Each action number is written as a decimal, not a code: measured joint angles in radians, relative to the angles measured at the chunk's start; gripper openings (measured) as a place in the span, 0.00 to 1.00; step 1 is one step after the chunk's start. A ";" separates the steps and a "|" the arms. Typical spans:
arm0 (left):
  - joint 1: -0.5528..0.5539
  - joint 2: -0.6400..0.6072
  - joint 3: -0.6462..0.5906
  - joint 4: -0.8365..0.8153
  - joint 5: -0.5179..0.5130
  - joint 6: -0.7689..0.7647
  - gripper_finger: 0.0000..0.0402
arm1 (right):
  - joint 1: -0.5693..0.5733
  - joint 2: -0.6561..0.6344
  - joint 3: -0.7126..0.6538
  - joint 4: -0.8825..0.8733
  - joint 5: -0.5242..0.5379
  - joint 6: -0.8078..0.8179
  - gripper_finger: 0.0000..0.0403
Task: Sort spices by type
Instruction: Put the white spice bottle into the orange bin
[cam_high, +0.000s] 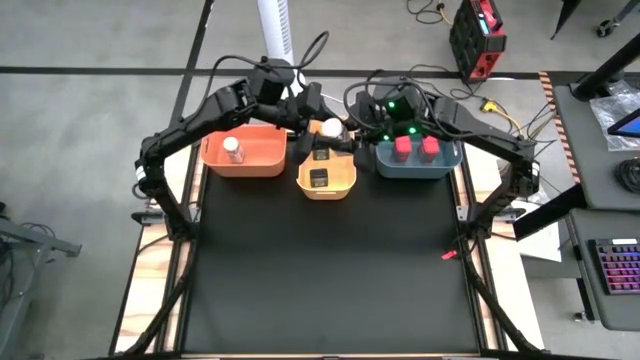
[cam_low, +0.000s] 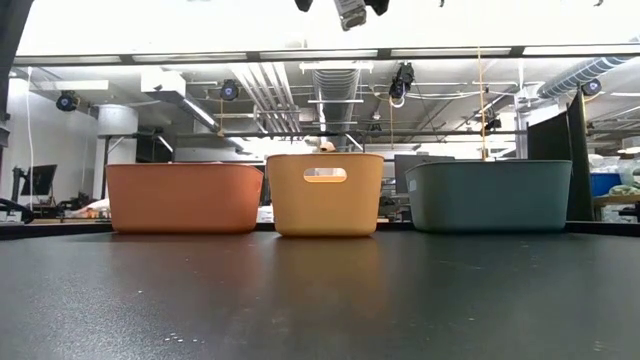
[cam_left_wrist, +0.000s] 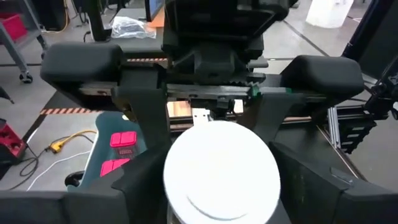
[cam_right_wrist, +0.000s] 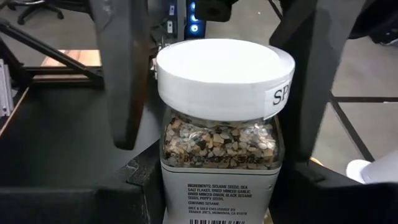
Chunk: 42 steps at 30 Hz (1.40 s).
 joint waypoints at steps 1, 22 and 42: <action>-0.001 0.000 0.000 0.002 -0.001 0.000 0.62 | 0.000 0.000 0.000 0.000 -0.002 -0.001 0.48; 0.004 -0.024 0.001 -0.124 -0.241 0.034 0.45 | -0.022 -0.005 0.001 -0.018 0.014 0.098 0.79; 0.103 -0.445 -0.742 0.016 -0.949 -0.526 0.45 | -0.128 -0.024 -0.073 -0.033 0.053 0.151 0.82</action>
